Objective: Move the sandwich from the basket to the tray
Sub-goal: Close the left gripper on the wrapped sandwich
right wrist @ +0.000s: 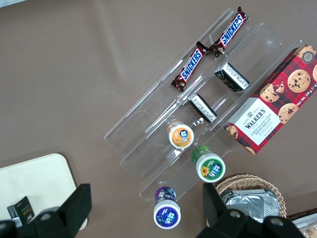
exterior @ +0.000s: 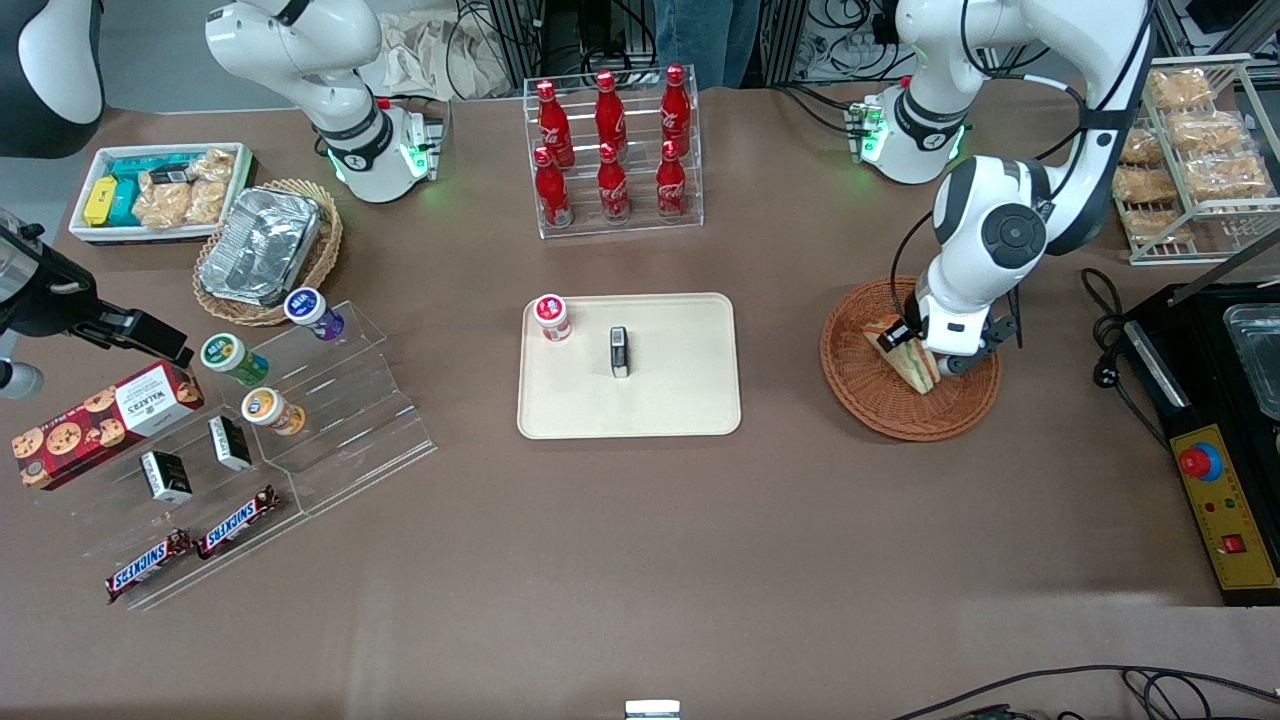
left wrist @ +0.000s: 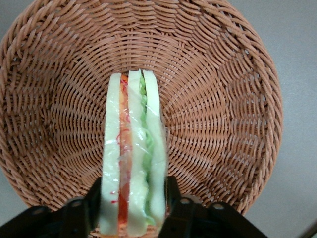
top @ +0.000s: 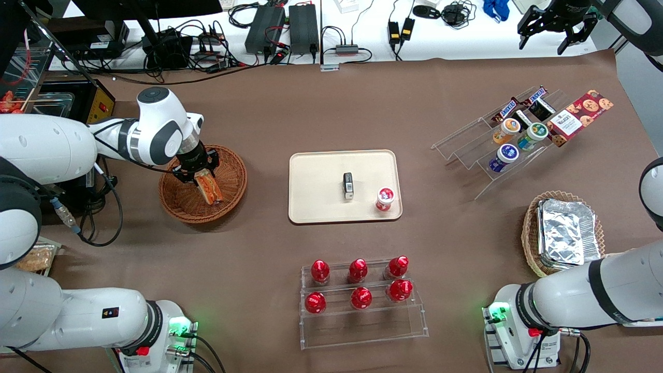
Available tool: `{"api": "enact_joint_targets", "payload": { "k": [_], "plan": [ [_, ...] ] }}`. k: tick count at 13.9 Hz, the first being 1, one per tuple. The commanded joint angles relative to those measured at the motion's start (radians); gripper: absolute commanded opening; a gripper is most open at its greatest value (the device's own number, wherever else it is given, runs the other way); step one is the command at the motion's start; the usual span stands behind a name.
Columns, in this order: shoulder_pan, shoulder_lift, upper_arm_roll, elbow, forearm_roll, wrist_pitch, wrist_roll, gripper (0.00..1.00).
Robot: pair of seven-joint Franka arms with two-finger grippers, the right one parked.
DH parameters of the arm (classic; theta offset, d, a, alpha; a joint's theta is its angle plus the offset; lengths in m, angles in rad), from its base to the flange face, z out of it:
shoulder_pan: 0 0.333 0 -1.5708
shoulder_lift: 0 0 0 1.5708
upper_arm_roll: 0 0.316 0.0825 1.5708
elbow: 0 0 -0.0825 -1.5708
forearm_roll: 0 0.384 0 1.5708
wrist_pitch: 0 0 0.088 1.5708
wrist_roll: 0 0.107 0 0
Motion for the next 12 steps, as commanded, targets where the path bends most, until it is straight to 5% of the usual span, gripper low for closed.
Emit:
{"api": "enact_joint_targets", "payload": {
  "k": [1, 5, 12],
  "plan": [
    [-0.006, -0.004, 0.003, -0.006, 0.01, 0.016, -0.007, 0.0],
    [0.014, -0.054, 0.004, 0.073, 0.007, -0.123, 0.128, 0.0],
    [0.019, -0.036, 0.006, 0.492, 0.01, -0.634, 0.188, 0.0]
  ]
}}
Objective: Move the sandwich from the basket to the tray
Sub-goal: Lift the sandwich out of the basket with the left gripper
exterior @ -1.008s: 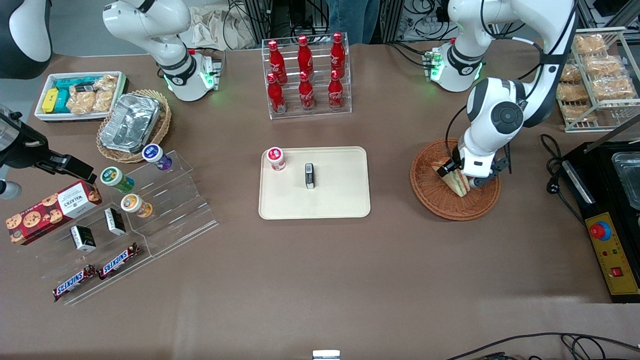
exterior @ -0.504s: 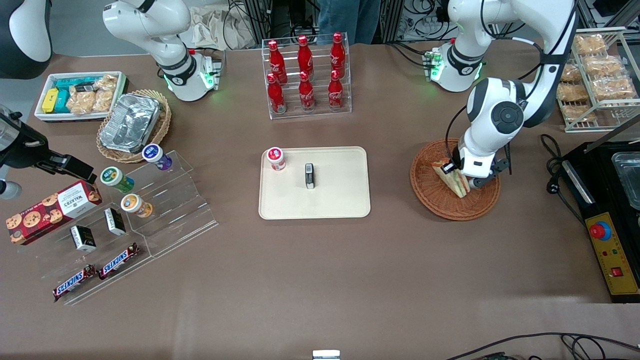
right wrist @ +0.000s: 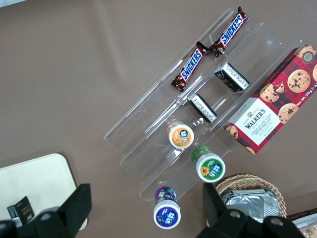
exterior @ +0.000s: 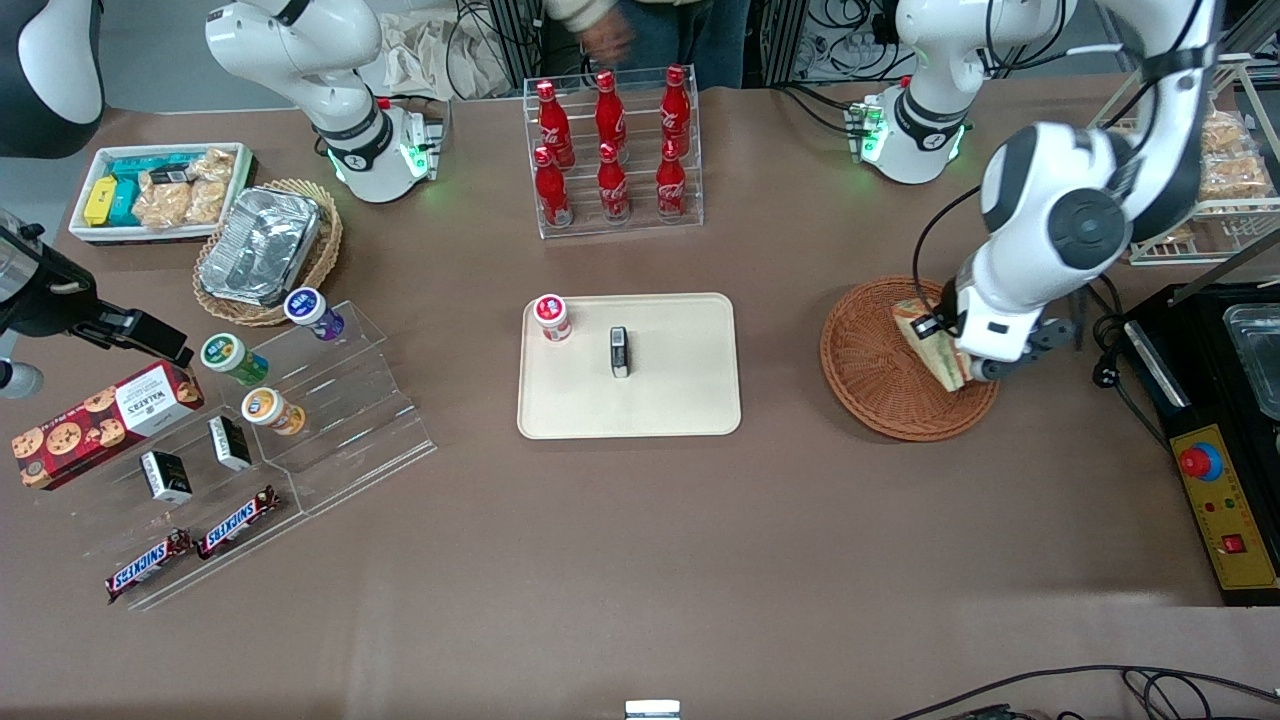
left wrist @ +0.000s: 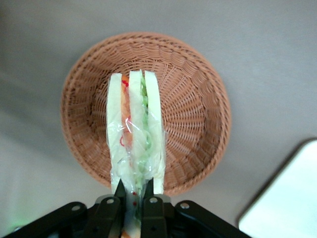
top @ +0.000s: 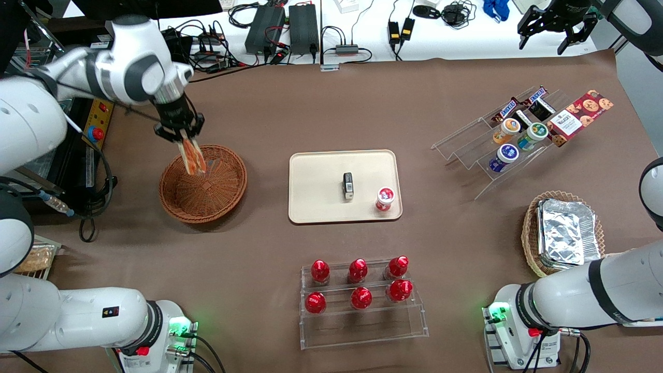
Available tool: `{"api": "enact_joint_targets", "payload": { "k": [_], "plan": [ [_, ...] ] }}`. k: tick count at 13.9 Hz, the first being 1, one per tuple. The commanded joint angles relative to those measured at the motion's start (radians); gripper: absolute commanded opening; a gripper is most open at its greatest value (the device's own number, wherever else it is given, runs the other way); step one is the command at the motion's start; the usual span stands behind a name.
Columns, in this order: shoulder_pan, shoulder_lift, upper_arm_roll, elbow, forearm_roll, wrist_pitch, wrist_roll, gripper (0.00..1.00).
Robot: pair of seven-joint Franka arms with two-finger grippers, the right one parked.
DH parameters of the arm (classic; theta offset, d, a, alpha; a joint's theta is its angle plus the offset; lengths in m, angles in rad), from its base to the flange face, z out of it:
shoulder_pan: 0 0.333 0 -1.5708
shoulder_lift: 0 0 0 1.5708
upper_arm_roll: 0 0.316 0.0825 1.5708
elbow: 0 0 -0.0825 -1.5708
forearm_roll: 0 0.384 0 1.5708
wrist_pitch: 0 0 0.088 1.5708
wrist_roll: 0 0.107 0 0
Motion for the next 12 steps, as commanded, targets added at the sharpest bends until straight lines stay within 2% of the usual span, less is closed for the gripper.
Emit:
{"api": "enact_joint_targets", "payload": {
  "k": [1, 6, 7, 8, 12],
  "plan": [
    [0.005, 0.018, 0.001, 0.102, 0.009, -0.081, 0.048, 0.0],
    [0.009, 0.034, 0.002, 0.287, 0.006, -0.312, 0.111, 0.0],
    [-0.001, 0.041, -0.001, 0.321, 0.028, -0.341, 0.114, 0.0],
    [-0.009, 0.053, -0.005, 0.35, 0.06, -0.358, 0.114, 0.0],
    [-0.075, 0.093, -0.007, 0.424, 0.067, -0.402, 0.124, 0.0]
  ]
}}
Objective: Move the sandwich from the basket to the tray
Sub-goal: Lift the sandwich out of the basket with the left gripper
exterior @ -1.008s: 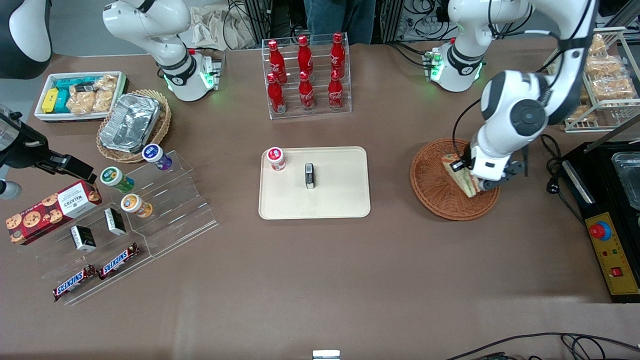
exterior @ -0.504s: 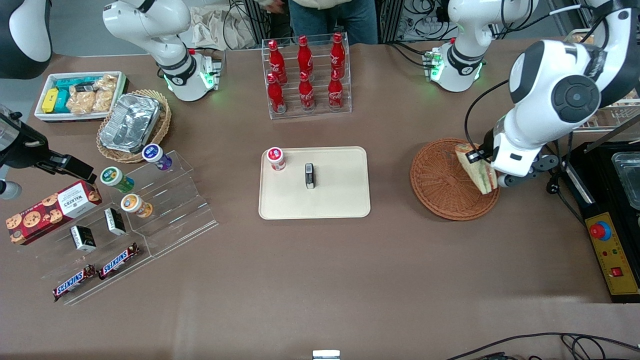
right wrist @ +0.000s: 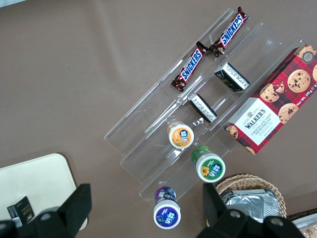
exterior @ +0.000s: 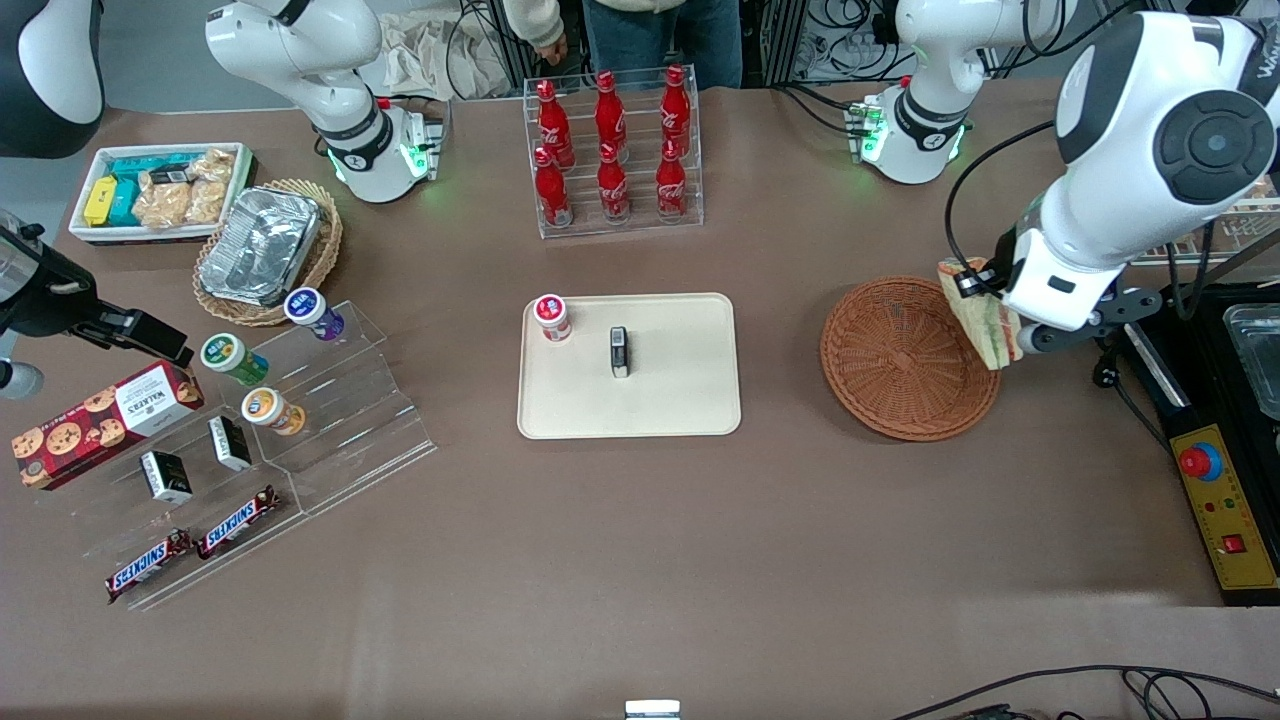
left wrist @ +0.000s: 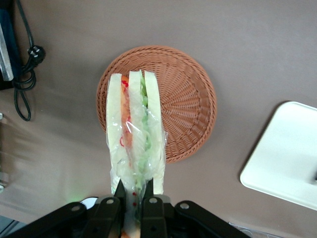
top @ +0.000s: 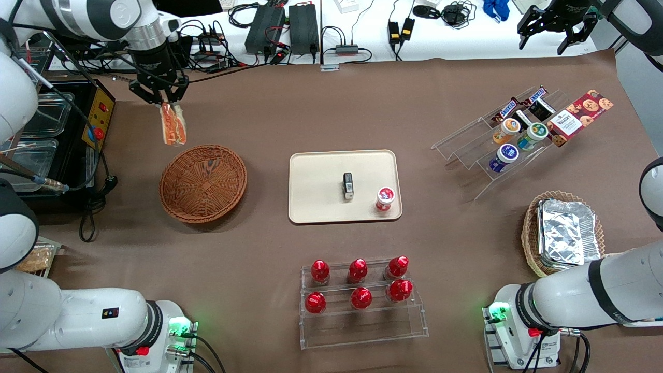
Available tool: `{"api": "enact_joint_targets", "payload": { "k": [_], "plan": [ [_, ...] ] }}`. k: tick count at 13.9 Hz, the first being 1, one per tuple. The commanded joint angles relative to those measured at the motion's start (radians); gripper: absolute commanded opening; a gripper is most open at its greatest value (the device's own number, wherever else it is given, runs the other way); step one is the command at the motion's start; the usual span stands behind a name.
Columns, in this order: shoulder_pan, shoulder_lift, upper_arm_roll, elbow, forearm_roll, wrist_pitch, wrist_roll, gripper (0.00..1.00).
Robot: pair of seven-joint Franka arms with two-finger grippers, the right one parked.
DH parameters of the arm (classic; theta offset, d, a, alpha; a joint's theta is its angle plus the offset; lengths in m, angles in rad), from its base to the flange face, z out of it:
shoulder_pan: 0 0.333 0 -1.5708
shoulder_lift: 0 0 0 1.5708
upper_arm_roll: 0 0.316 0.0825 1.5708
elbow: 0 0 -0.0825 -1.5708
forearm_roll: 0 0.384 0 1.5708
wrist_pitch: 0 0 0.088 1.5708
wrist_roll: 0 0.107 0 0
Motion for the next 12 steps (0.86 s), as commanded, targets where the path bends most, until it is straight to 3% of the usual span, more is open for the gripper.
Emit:
{"api": "enact_joint_targets", "payload": {
  "k": [1, 9, 12],
  "plan": [
    [-0.062, 0.066, -0.002, 0.085, 0.02, -0.037, 0.035, 0.0],
    [-0.268, 0.19, -0.004, 0.142, -0.002, 0.044, 0.046, 0.0],
    [-0.317, 0.25, -0.004, 0.1, -0.106, 0.187, 0.023, 0.0]
  ]
}}
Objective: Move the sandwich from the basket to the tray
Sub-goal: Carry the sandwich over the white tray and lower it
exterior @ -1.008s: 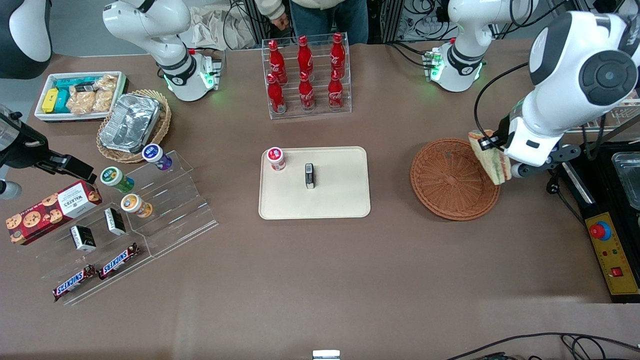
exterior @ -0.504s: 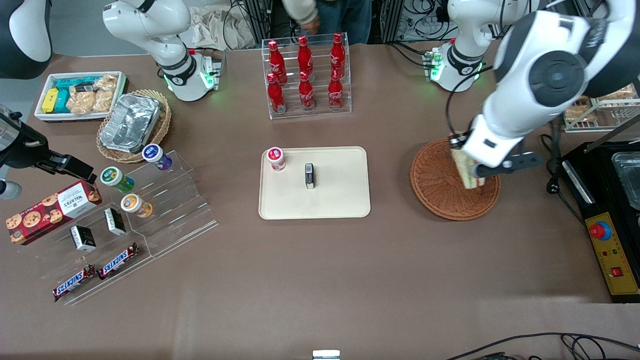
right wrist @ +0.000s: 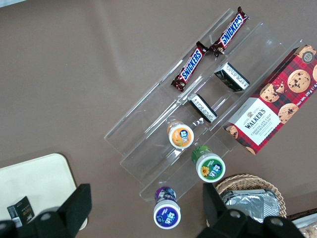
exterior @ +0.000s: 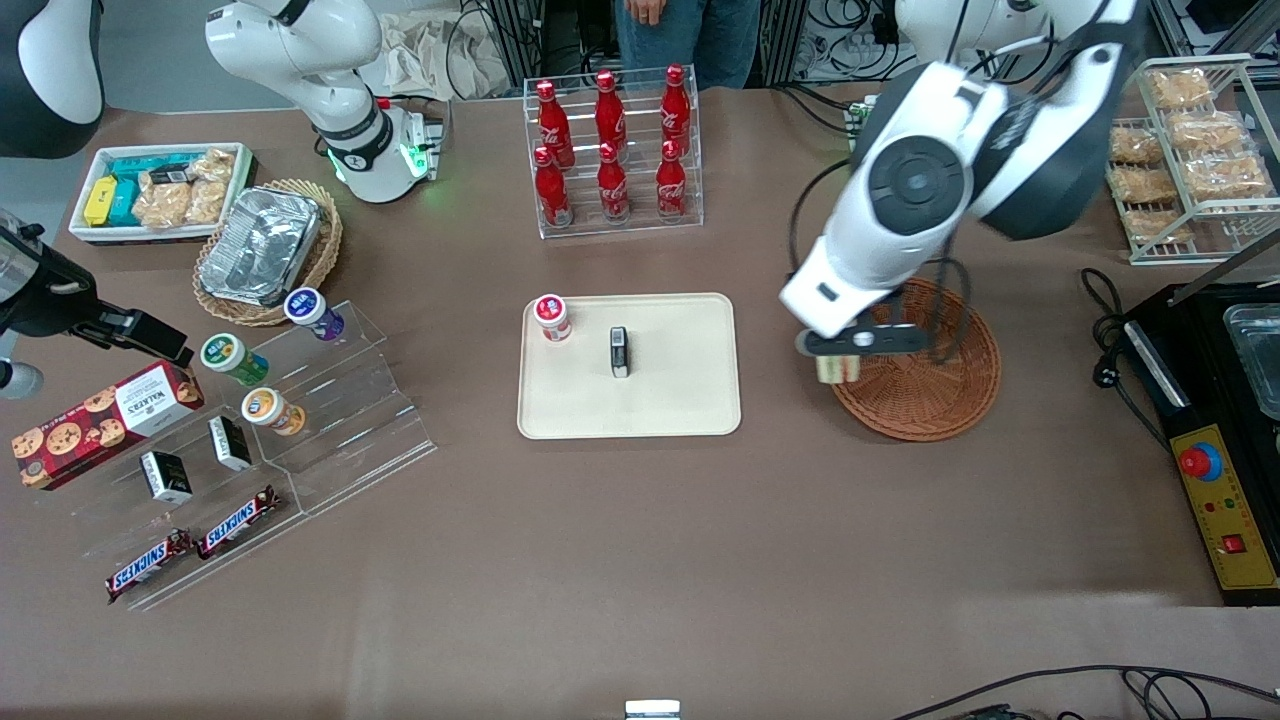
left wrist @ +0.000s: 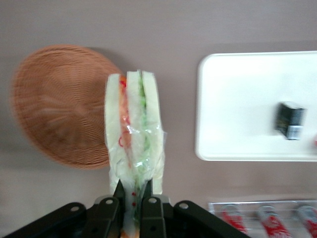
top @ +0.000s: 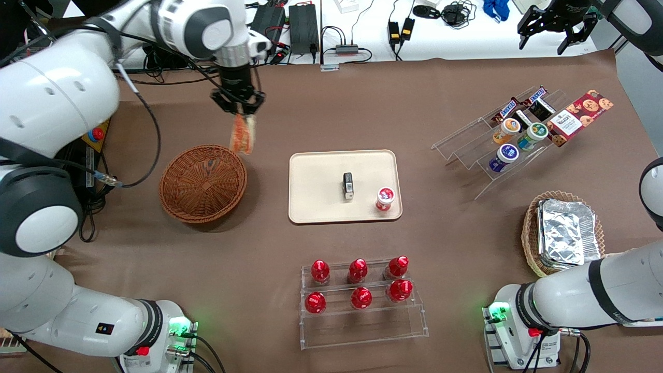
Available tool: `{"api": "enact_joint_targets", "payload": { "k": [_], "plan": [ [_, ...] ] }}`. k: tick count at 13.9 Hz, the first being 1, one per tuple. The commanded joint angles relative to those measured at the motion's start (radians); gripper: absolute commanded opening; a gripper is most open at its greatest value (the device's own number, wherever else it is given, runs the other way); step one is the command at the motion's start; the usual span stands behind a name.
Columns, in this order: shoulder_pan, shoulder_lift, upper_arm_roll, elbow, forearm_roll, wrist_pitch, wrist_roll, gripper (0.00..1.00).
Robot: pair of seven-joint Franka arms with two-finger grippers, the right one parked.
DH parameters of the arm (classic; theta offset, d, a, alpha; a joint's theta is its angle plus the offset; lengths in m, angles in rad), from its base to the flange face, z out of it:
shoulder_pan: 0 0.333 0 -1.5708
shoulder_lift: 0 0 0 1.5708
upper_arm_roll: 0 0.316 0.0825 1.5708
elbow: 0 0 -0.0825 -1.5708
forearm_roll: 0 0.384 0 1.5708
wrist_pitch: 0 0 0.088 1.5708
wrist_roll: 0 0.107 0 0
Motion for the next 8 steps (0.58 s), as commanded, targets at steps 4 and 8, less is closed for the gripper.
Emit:
{"api": "enact_joint_targets", "payload": {
  "k": [4, 8],
  "plan": [
    [-0.112, 0.116, 0.011, -0.096, -0.039, 0.314, -0.076, 0.0],
    [-0.171, 0.196, 0.013, -0.096, -0.032, 0.397, -0.122, 0.0]
  ]
}}
